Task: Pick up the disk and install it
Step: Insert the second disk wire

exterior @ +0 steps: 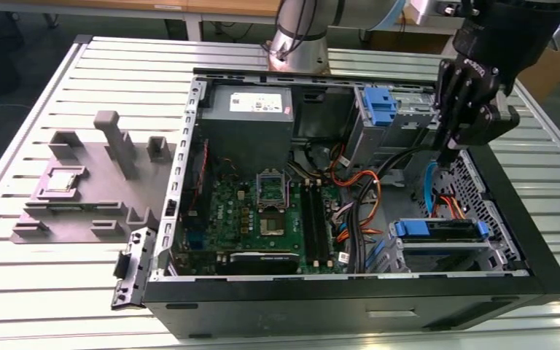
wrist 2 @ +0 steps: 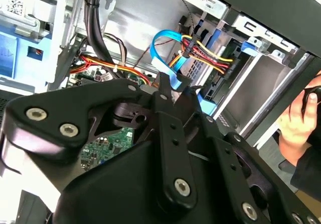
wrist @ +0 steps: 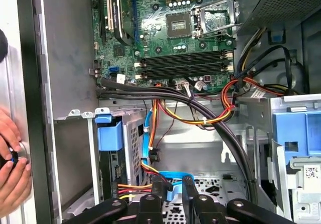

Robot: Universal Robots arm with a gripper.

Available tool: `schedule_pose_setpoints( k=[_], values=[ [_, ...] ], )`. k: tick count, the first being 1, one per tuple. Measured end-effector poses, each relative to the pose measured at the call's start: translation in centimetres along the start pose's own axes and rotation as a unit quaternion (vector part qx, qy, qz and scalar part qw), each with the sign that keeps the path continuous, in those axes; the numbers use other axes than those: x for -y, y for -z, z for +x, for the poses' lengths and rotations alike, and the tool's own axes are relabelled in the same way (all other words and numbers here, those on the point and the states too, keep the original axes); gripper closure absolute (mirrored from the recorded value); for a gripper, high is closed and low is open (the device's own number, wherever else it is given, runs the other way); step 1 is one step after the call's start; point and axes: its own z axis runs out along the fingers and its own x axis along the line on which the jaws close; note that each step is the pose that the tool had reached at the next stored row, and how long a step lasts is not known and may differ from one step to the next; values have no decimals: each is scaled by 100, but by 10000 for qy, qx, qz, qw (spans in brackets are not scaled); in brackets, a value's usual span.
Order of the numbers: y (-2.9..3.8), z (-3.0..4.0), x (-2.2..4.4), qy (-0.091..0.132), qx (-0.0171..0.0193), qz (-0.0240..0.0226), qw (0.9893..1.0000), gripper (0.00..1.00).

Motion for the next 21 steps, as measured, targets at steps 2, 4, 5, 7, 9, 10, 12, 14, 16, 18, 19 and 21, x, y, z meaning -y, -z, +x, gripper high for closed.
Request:
schedule_pose_setpoints(
  k=[2, 4, 5, 7, 9, 10, 12, 14, 16, 18, 19, 21],
  values=[
    [-17, -12, -1, 1, -58, 6, 10000, 70],
    [-32, -21, -1, 2, -125, 13, 9999, 70],
    [-37, -25, -2, 3, -167, 17, 9999, 70],
    [-48, -30, -1, 4, -263, 28, 9997, 70],
    [-58, -35, -1, 5, -353, 37, 9994, 71],
    [-64, -37, 0, 5, -397, 41, 9992, 71],
    [-79, -42, 0, 6, -460, 48, 9989, 78],
    [-99, -47, 0, 6, -511, 54, 9987, 85],
    [-118, -52, 1, 7, -560, 59, 9984, 85],
    [-139, -56, 2, 8, -604, 64, 9982, 85],
    [-151, -59, 2, 8, -623, 66, 9980, 85],
    [-176, -63, 3, 8, -657, 70, 9978, 84]
  ],
)
